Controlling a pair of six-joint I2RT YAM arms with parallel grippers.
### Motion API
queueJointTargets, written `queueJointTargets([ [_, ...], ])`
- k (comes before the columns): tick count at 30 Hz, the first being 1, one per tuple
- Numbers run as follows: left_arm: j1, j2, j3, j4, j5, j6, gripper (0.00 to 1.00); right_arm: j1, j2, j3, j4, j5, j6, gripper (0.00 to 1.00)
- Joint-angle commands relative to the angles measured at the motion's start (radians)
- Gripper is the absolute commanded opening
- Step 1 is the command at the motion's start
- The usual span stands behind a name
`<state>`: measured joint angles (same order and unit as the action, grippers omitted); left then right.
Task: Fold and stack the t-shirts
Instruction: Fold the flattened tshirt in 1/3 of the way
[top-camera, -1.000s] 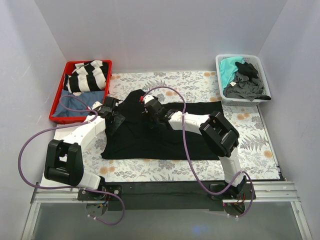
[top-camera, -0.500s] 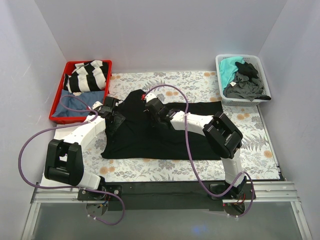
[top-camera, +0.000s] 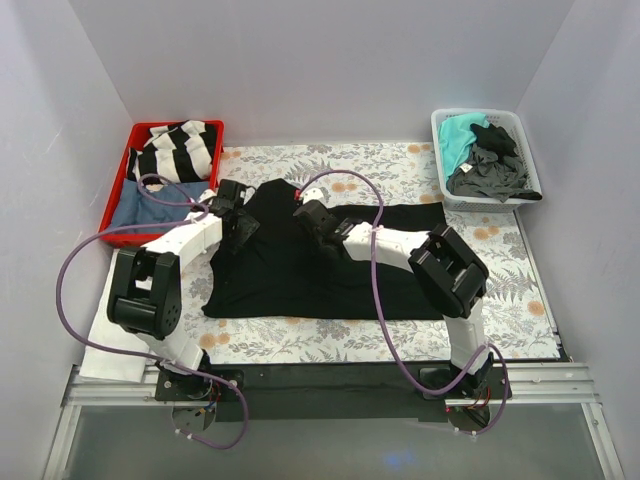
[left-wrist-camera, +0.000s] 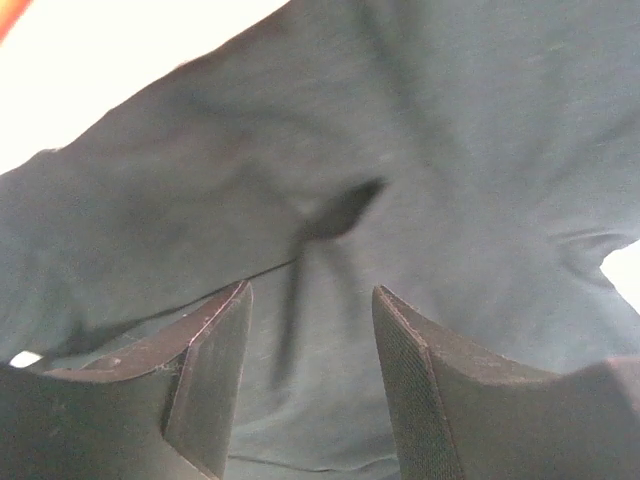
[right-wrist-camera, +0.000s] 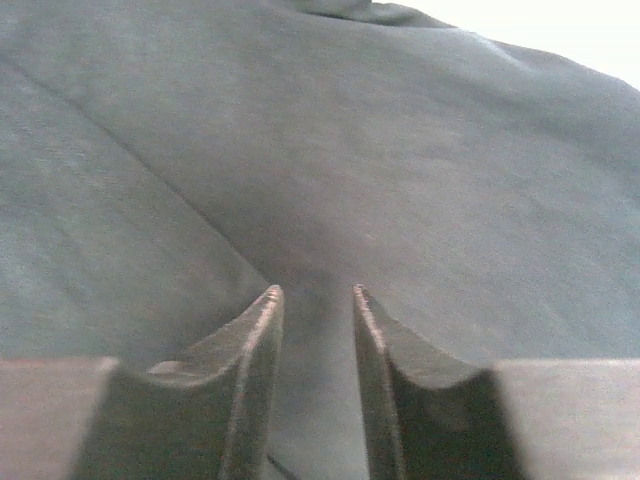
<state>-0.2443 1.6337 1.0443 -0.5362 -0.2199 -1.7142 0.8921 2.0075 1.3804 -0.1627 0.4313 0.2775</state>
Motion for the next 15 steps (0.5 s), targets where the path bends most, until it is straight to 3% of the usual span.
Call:
queueJointTargets([
  [1,0.005,0.004,0.089,0.074,0.008,0.050,0.49,-0.002,-0.099,-0.015,-0.008,0.098,0.005,0.42],
  [7,0.004,0.123,0.270,0.105,-0.001,0.143,0.49,-0.068,-0.168,-0.041,-0.035,0.101,0.037,0.43],
  [15,0.000,0.406,0.616,0.105,-0.084,0.341,0.47,-0.186,-0.220,-0.121,-0.037,0.034,0.054,0.43],
])
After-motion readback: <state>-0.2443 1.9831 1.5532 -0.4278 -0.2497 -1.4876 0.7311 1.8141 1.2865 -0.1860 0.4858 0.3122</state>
